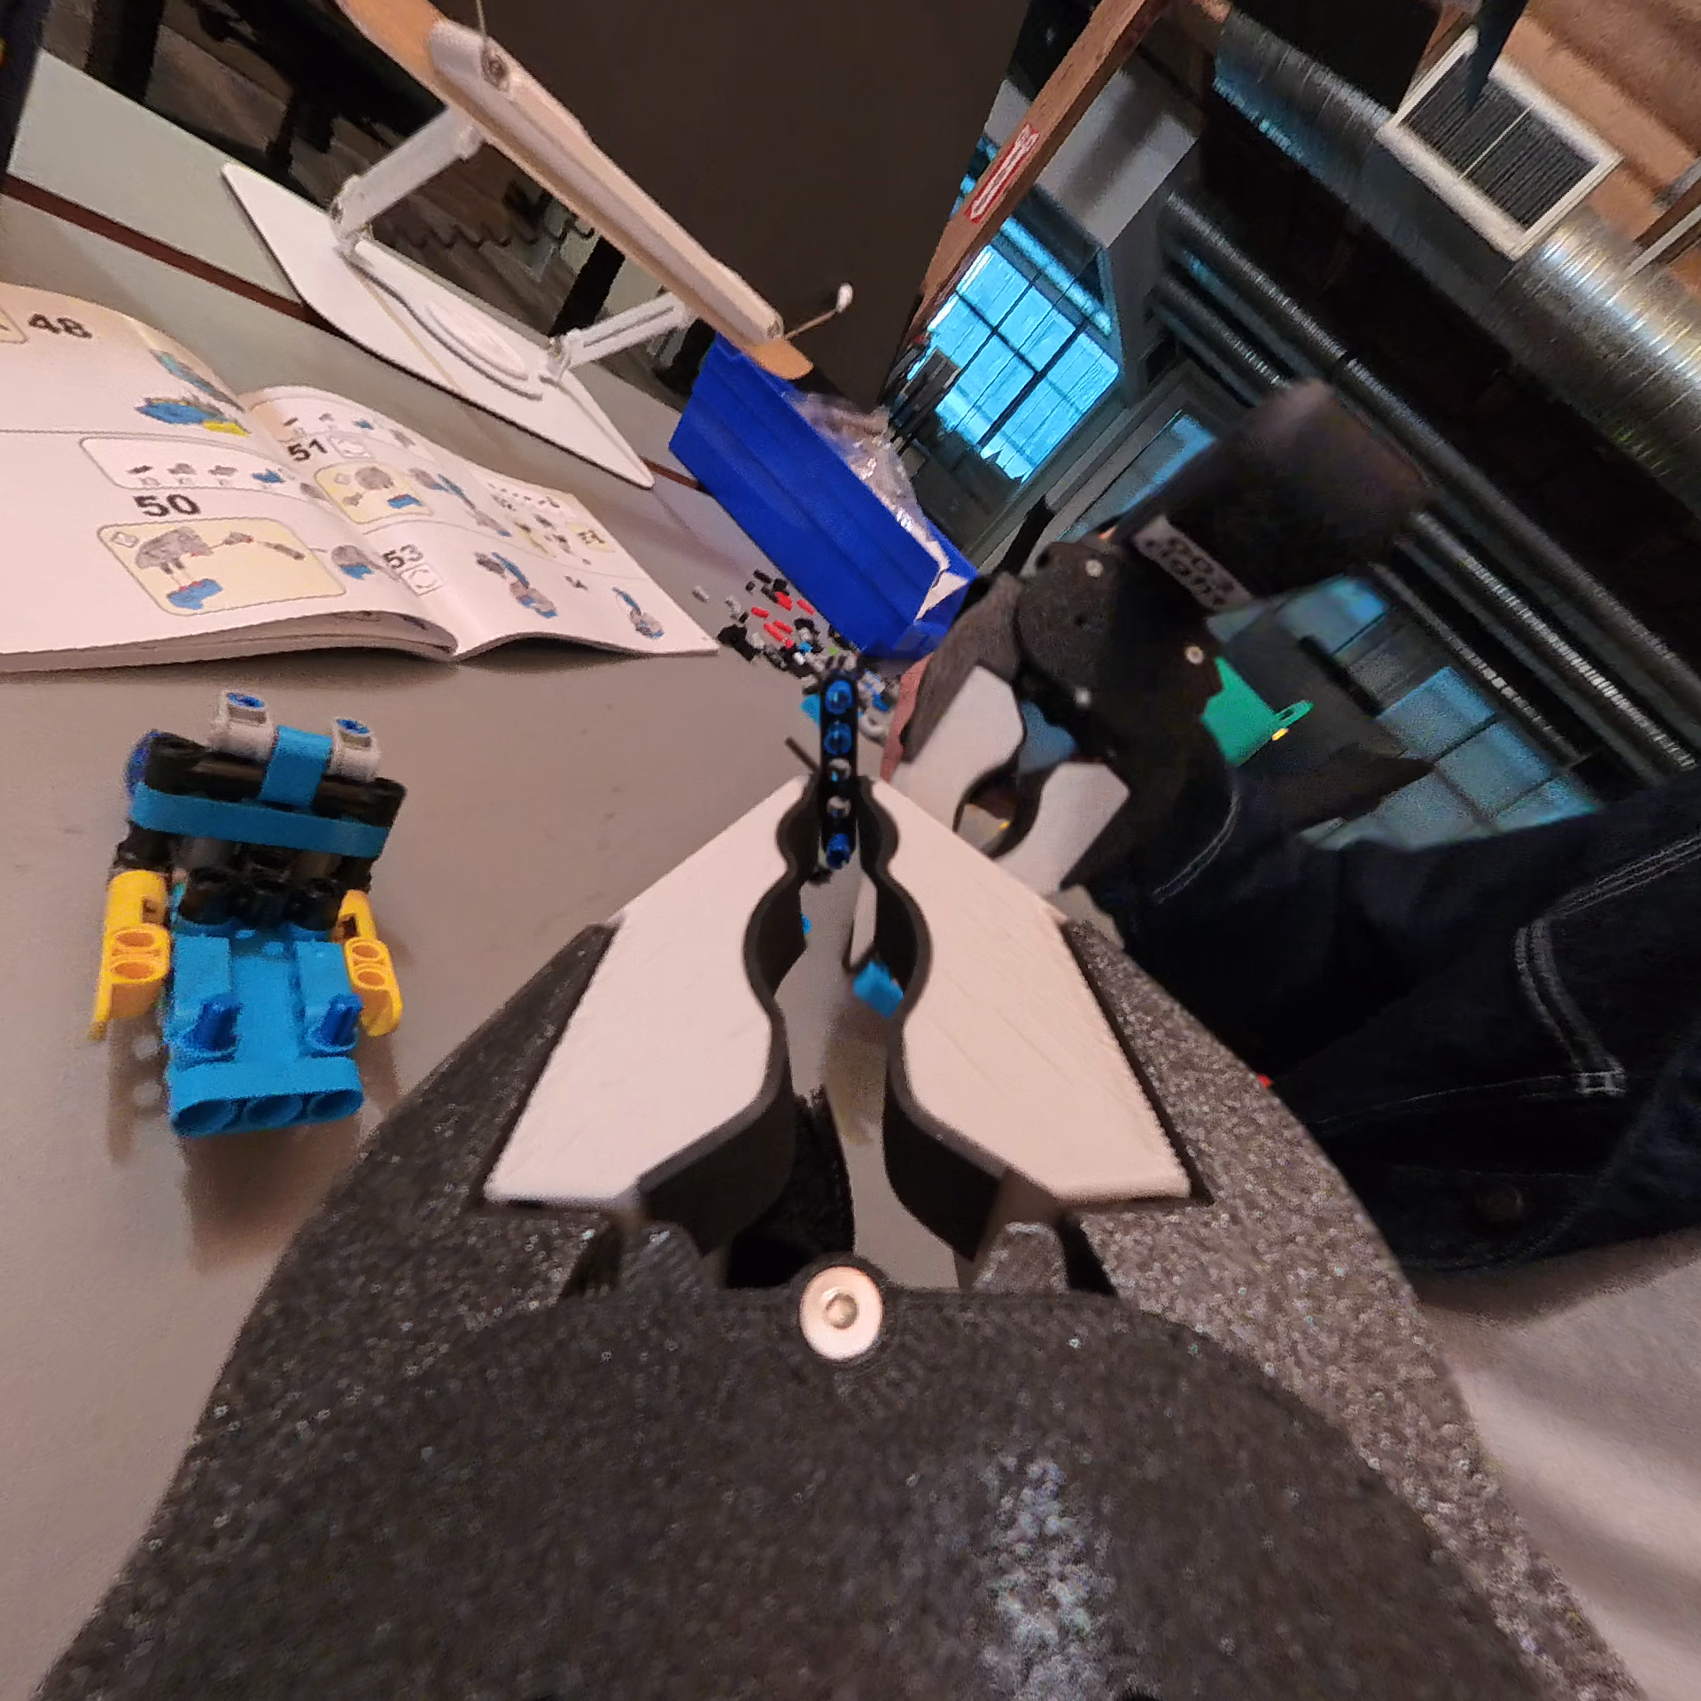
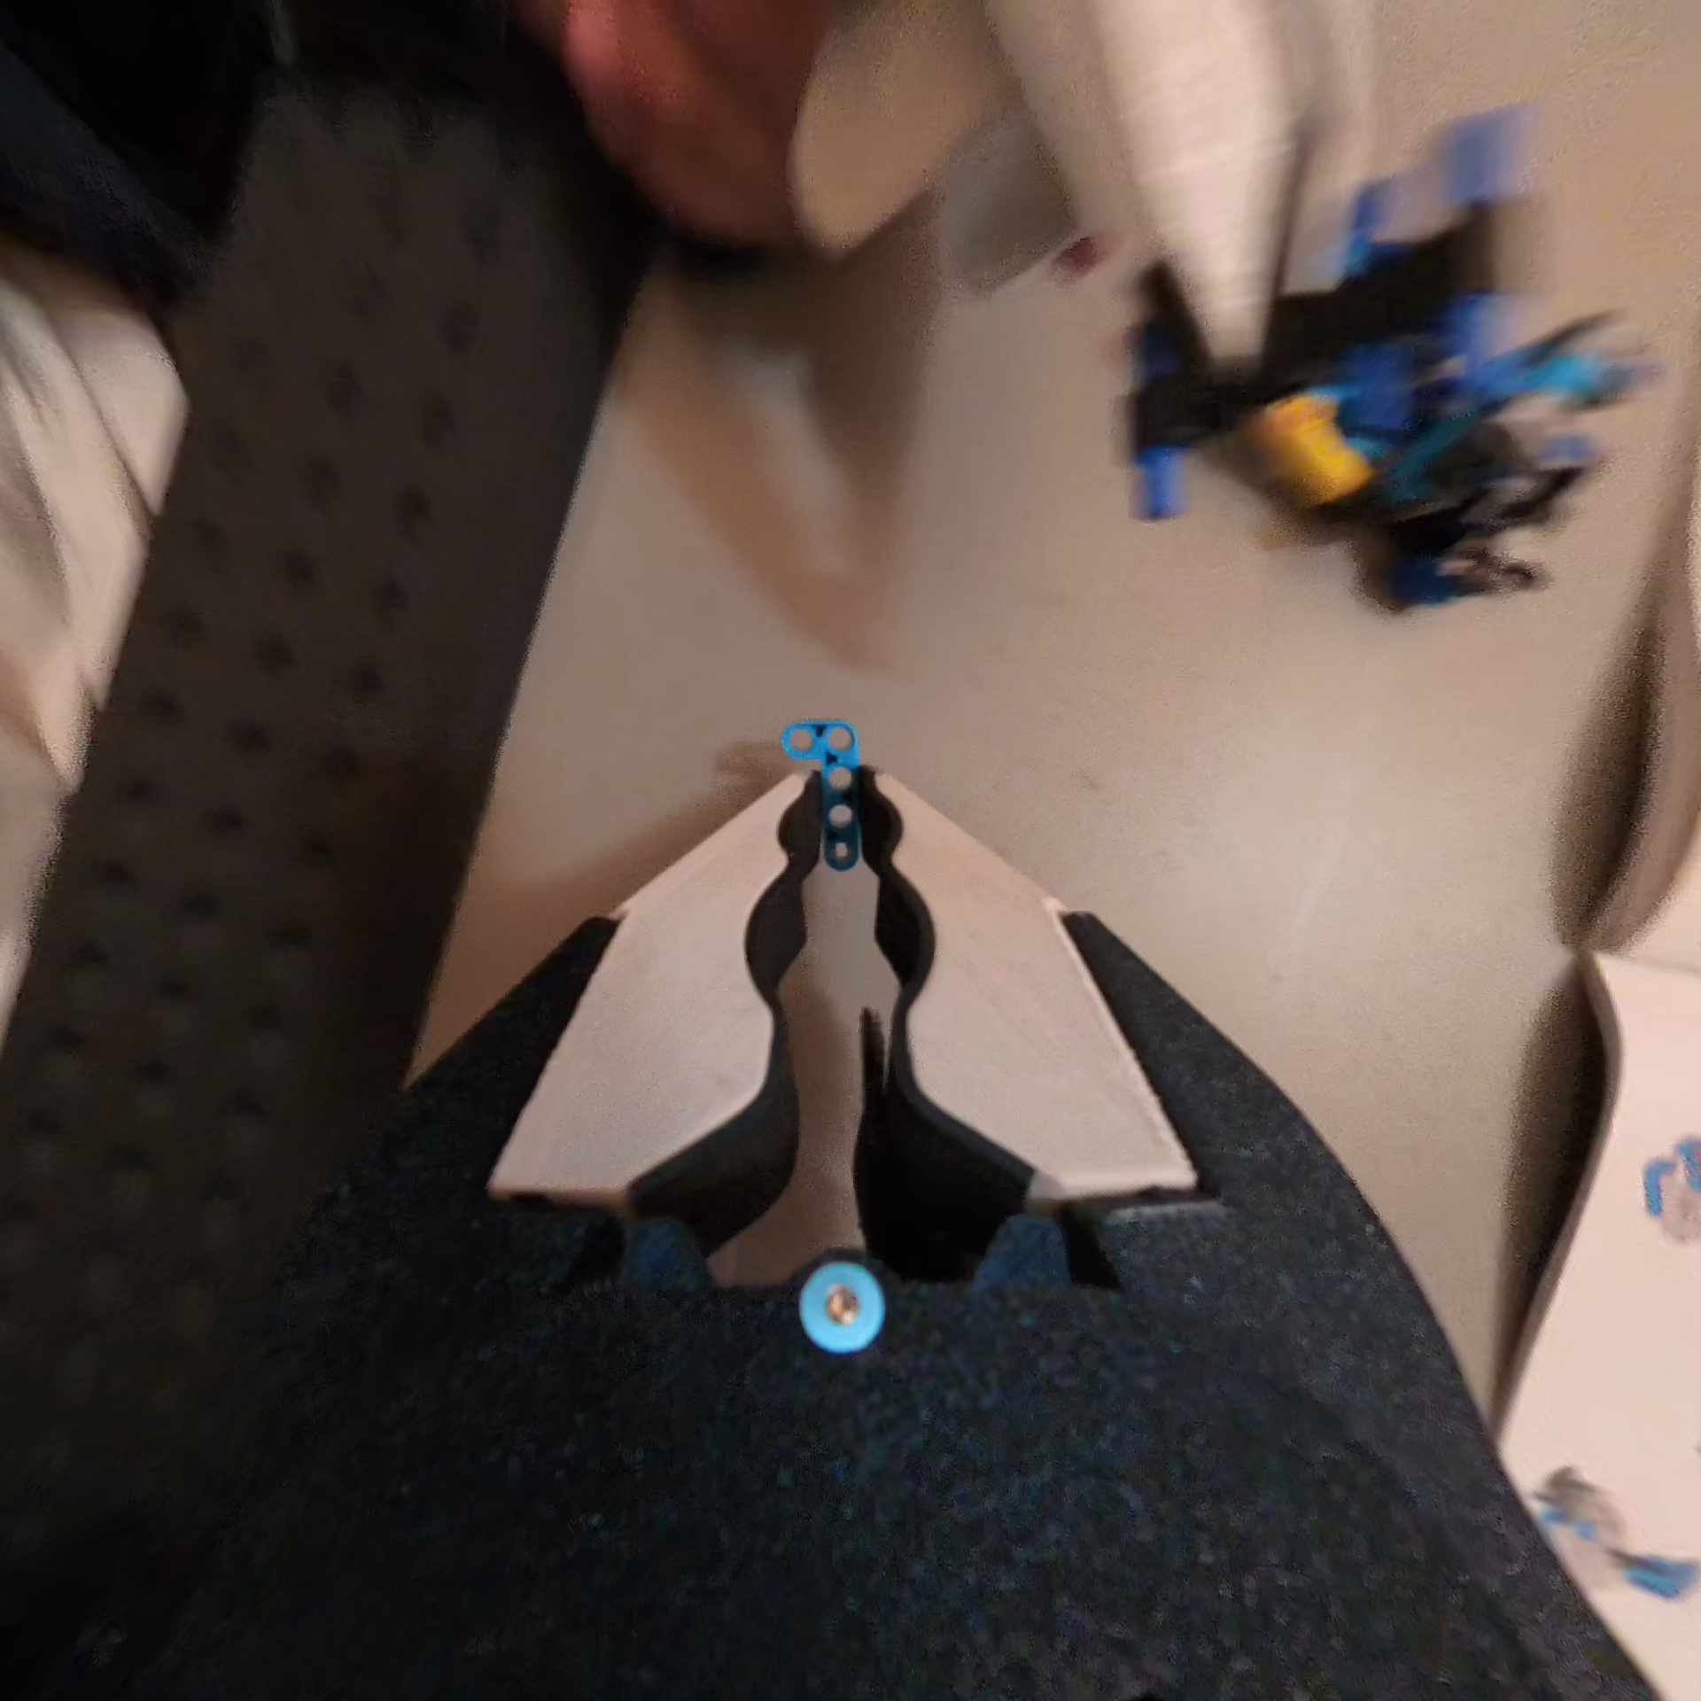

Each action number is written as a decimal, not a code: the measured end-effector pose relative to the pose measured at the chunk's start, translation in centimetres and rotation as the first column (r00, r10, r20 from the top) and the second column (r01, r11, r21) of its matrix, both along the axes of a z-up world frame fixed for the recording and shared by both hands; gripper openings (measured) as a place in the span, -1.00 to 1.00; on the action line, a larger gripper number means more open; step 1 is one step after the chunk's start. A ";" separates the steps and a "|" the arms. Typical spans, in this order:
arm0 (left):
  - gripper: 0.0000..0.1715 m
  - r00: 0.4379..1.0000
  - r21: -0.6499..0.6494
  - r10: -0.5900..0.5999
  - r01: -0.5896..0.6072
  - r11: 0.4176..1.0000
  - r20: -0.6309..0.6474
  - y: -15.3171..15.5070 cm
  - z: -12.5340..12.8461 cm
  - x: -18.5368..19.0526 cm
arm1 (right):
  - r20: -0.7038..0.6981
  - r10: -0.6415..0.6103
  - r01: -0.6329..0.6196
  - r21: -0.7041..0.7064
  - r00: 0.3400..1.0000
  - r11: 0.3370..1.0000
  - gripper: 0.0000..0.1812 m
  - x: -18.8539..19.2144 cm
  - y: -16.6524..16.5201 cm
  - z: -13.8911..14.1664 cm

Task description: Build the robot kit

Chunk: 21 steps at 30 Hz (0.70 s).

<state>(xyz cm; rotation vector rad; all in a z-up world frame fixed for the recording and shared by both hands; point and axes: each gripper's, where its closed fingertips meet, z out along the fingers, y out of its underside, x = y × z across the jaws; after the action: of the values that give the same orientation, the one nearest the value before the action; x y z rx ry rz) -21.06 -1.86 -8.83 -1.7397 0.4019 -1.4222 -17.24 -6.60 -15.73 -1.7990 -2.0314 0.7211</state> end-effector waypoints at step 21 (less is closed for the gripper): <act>-0.92 0.997 0.092 -0.061 0.057 0.994 0.044 -1.3 1.8 0.7 | -0.508 -0.740 0.100 -0.792 0.441 0.603 -0.93 -1.6 4.7 10.5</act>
<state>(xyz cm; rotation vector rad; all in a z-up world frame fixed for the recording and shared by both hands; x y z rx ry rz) -20.36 -3.18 -6.99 -1.6304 0.4891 -1.4614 -18.86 -1.88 -5.27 -1.6627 -0.5691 1.8297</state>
